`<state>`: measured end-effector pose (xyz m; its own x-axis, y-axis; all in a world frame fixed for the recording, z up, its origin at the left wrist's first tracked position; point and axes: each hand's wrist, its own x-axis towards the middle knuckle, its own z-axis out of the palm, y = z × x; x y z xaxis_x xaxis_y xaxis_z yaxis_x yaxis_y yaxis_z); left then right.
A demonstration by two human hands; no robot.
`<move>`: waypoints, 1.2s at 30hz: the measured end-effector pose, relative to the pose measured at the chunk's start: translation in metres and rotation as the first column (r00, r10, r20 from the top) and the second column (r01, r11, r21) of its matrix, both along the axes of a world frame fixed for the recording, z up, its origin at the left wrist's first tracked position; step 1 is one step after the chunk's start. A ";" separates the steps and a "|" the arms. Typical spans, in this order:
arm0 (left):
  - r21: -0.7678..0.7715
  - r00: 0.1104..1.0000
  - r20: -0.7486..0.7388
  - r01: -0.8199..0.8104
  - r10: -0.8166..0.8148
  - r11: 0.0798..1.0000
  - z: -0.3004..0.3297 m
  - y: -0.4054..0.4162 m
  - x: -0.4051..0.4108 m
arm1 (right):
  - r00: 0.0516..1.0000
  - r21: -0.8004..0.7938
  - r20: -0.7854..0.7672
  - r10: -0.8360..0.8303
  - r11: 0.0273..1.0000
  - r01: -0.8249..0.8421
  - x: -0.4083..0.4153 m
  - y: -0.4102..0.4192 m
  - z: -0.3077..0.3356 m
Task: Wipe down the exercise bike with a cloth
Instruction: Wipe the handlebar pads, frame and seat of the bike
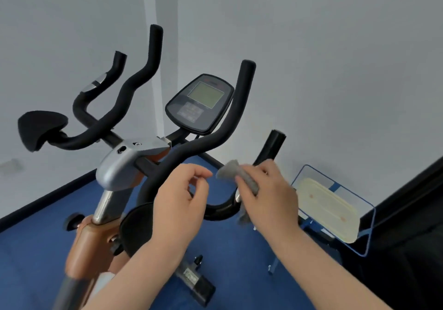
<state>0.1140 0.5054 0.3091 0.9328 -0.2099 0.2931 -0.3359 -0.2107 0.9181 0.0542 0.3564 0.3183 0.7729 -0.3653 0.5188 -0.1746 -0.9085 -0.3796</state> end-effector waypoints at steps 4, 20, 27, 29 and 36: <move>0.232 0.955 0.296 -0.093 0.021 0.968 -0.011 0.029 0.002 | 0.967 -0.172 -0.207 0.150 0.967 -0.187 -0.004 0.027 -0.003; 0.205 0.913 0.333 -0.313 0.235 0.927 -0.044 0.066 -0.007 | 0.858 0.164 -0.226 0.461 0.886 -0.433 0.062 0.040 0.004; 0.200 0.915 0.335 -0.302 0.224 0.932 -0.045 0.064 -0.006 | 0.797 0.205 -0.312 0.517 0.856 -0.475 0.043 0.032 0.000; 0.196 0.911 0.337 -0.313 0.236 0.929 -0.046 0.064 -0.006 | 0.803 0.236 -0.252 0.540 0.839 -0.491 0.050 0.027 0.009; 0.199 0.911 0.351 -0.298 0.216 0.934 -0.045 0.064 -0.005 | 0.773 0.155 -0.318 0.549 0.834 -0.529 0.044 0.024 0.002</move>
<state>0.1091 0.5694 0.2643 0.8292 -0.0778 0.5535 -0.5042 -0.5317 0.6805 0.0980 0.3801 0.3208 0.9725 0.1451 0.1823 0.2127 -0.8722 -0.4404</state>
